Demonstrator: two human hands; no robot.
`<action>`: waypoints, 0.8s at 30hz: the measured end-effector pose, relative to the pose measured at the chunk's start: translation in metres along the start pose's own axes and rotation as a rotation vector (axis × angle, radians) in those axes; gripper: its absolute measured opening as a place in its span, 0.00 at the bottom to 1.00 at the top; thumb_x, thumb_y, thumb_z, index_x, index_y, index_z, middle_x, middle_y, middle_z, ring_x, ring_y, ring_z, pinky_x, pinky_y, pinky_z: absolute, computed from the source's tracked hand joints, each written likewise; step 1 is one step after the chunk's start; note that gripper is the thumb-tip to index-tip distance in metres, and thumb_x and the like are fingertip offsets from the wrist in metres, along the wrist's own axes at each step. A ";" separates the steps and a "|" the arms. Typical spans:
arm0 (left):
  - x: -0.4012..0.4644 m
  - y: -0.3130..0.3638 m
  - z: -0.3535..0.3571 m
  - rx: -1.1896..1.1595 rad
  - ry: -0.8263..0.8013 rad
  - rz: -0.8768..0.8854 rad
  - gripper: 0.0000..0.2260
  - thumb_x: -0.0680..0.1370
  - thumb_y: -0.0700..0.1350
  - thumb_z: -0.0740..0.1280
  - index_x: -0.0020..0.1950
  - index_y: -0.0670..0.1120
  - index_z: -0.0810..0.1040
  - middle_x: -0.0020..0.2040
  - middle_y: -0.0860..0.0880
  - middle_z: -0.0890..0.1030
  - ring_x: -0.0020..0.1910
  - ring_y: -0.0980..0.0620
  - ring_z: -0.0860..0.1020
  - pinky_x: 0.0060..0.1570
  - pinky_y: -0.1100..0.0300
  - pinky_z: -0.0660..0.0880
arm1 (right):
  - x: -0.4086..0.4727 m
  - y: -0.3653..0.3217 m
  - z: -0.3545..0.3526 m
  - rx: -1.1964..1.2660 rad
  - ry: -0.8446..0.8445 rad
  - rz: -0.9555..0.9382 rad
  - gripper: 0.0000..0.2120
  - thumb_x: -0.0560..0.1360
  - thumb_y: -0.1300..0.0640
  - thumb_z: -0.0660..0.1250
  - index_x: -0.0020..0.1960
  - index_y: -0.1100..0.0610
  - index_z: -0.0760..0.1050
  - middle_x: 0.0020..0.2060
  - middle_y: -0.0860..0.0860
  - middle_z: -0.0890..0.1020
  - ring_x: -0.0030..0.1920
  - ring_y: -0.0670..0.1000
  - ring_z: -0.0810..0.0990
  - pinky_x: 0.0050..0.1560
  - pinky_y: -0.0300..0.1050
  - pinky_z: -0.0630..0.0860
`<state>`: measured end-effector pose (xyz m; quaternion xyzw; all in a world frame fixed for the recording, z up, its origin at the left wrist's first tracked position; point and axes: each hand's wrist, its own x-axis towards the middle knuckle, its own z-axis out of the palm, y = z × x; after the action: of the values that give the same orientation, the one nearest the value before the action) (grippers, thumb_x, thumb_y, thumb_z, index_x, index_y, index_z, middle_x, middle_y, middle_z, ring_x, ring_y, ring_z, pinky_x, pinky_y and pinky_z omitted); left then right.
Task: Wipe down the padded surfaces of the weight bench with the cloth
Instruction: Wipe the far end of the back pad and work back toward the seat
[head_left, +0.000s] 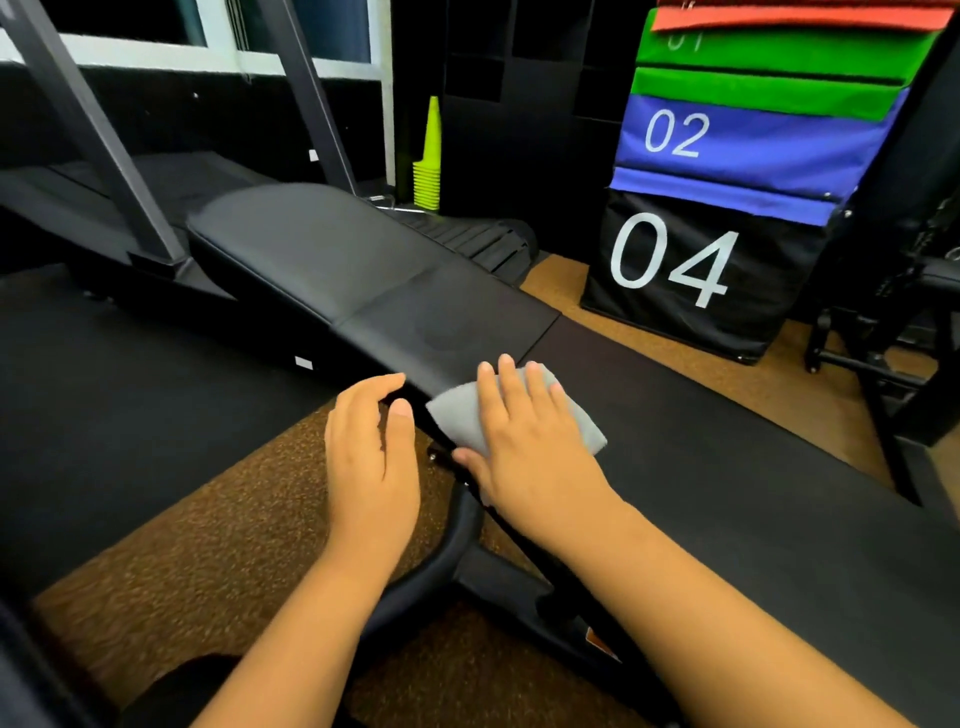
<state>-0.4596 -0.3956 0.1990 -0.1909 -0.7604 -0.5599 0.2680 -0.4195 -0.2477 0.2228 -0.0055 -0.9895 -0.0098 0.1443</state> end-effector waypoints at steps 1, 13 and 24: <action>0.002 0.003 0.001 -0.032 0.020 -0.031 0.13 0.82 0.46 0.57 0.63 0.47 0.74 0.56 0.58 0.73 0.58 0.62 0.72 0.57 0.71 0.66 | 0.012 -0.009 0.001 0.025 0.018 -0.013 0.37 0.77 0.39 0.57 0.77 0.62 0.55 0.75 0.64 0.61 0.74 0.67 0.58 0.73 0.63 0.58; 0.032 0.027 0.010 -0.286 -0.027 -0.537 0.13 0.77 0.51 0.68 0.59 0.49 0.72 0.48 0.52 0.79 0.45 0.56 0.79 0.41 0.61 0.76 | 0.047 -0.004 -0.038 0.801 -0.220 -0.066 0.19 0.84 0.47 0.50 0.74 0.44 0.60 0.75 0.39 0.60 0.77 0.45 0.49 0.78 0.50 0.42; 0.032 0.021 -0.008 -0.556 0.121 -0.699 0.09 0.81 0.41 0.57 0.56 0.49 0.75 0.46 0.50 0.78 0.37 0.62 0.78 0.29 0.65 0.75 | 0.039 -0.016 -0.027 0.512 -0.012 0.040 0.23 0.82 0.52 0.57 0.76 0.55 0.62 0.77 0.50 0.59 0.78 0.54 0.48 0.77 0.49 0.43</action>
<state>-0.4710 -0.3975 0.2368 0.0456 -0.5829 -0.8100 0.0452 -0.4493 -0.2636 0.2594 0.0115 -0.9602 0.2440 0.1354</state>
